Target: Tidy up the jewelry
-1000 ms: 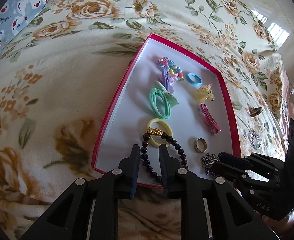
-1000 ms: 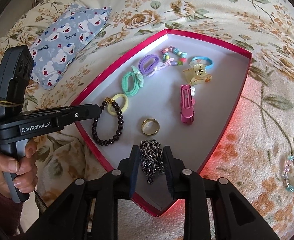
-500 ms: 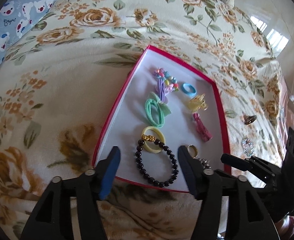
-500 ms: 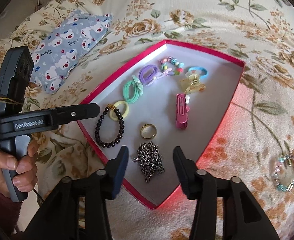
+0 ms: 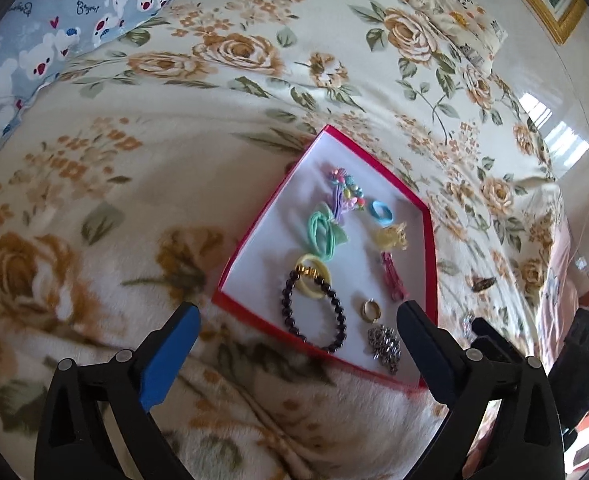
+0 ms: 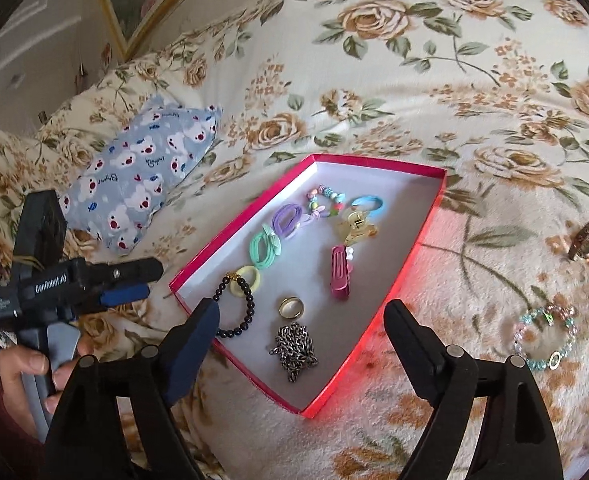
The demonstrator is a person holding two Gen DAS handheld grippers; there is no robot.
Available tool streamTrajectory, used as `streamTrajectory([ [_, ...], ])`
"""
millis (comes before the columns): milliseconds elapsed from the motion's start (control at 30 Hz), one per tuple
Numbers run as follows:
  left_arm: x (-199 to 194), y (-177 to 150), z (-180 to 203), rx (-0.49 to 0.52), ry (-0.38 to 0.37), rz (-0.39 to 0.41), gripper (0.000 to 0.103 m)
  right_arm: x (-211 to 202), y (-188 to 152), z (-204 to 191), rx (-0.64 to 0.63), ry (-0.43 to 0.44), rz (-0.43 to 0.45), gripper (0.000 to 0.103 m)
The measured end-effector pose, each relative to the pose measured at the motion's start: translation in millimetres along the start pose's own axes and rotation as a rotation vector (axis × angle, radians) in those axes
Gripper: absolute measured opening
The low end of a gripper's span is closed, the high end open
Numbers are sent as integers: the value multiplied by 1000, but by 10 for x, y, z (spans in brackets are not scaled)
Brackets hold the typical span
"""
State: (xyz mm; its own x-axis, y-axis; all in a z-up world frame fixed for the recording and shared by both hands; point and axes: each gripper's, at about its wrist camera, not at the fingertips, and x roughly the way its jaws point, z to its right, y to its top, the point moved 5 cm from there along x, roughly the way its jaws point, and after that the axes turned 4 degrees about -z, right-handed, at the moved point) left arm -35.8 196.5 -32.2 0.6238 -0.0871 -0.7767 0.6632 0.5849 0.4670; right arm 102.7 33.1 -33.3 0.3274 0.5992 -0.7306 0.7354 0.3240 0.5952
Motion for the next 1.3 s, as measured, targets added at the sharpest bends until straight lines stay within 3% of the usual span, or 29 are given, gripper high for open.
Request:
streamTrajectory([
  [400, -522, -206, 485, 254, 199, 101, 100, -406, 113, -82, -53, -35, 28, 89],
  [533, -677, -261, 644, 307, 230, 136, 102, -620, 299, -172, -101, -48, 57, 97],
  [667, -641, -371, 648, 318, 293, 160, 102, -665, 301, -242, -138, -97, 103, 102],
  [800, -548, -508, 646, 301, 292, 157, 102, -531, 130, -176, -105, -121, 116, 102],
  [967, -420, -536, 594, 285, 313, 126, 102, -307, -98, -37, -40, -137, 72, 102],
  [1300, -354, -634, 691, 355, 362, 146, 102, -299, -217, 6, -33, -150, 74, 102],
])
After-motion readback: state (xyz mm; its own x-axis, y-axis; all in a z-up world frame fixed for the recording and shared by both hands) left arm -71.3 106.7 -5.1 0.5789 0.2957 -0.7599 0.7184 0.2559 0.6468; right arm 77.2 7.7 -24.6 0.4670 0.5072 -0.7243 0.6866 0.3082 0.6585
